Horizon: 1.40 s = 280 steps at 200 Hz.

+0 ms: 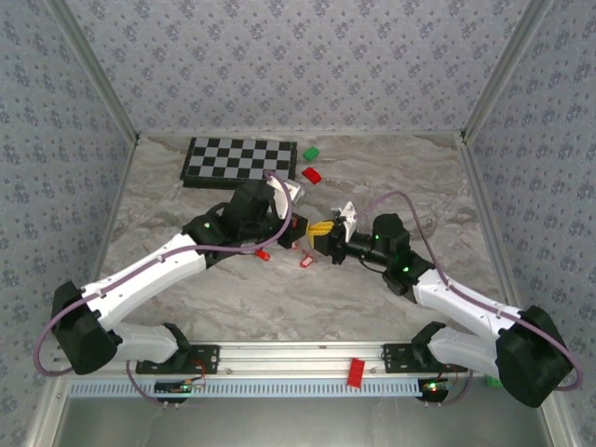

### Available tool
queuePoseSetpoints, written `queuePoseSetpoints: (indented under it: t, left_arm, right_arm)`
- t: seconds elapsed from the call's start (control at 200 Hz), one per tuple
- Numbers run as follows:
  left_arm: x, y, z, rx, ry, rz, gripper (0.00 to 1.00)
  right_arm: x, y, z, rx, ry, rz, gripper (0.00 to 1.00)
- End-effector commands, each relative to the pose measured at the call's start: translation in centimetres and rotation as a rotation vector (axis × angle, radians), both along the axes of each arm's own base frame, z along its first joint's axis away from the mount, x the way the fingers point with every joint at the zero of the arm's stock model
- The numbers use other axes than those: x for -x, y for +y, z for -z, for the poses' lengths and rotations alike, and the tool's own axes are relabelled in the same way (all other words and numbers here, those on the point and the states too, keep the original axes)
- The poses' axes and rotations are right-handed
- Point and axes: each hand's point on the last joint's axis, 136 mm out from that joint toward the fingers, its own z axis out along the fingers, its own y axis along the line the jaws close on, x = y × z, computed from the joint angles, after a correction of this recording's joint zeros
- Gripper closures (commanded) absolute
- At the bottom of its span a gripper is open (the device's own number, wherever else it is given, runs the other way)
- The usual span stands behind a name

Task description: Put the keys on the keyring

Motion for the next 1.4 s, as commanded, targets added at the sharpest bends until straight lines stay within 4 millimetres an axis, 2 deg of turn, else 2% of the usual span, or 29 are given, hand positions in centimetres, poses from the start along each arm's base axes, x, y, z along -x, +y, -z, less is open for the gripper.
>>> queuePoseSetpoints:
  t: [0.0,0.46,0.64,0.79,0.835,0.88,0.98,1.139,1.234,1.269,1.394]
  left_arm:
    - [-0.1,-0.5,-2.4,0.038,-0.025,0.027,1.00]
    - [-0.2,-0.4,-3.8,0.041,-0.050,0.026,1.00]
    - [0.1,-0.9,-3.5,0.045,-0.026,0.057,1.00]
    - [0.5,-1.5,-2.7,0.047,0.006,0.084,1.00]
    - [0.5,-1.6,-2.5,0.046,0.012,0.090,1.00]
    - [0.5,-1.6,-2.2,0.042,0.018,0.092,1.00]
    - [0.5,-1.7,-1.8,0.034,0.026,0.095,1.00]
    - [0.2,-1.1,-2.4,0.071,0.031,0.077,0.74]
    - [0.0,-0.3,-3.1,0.111,0.020,0.055,0.72]
    - [0.0,0.1,-3.2,0.122,0.015,0.042,0.68]
    - [-0.1,1.7,-4.0,0.170,-0.014,-0.007,0.67]
  right_arm:
    - [-0.2,0.0,-0.2,-0.005,-0.010,0.004,0.84]
    - [0.0,0.1,0.0,0.001,-0.005,-0.010,0.79]
    - [0.1,0.0,-0.1,-0.001,-0.010,-0.009,0.94]
    - [0.2,0.0,0.0,-0.002,-0.013,-0.009,0.92]
    - [0.2,0.0,0.1,0.001,-0.011,-0.009,0.93]
    - [0.2,0.1,0.2,0.002,-0.010,-0.017,1.00]
    - [0.2,0.2,0.3,0.003,-0.007,-0.015,1.00]
    - [0.2,0.1,0.4,-0.004,-0.006,-0.012,1.00]
    - [0.1,0.1,0.4,-0.007,-0.005,-0.006,1.00]
    - [0.1,0.0,0.4,-0.007,-0.004,-0.004,1.00]
    - [0.1,0.1,0.4,-0.012,-0.003,-0.005,1.00]
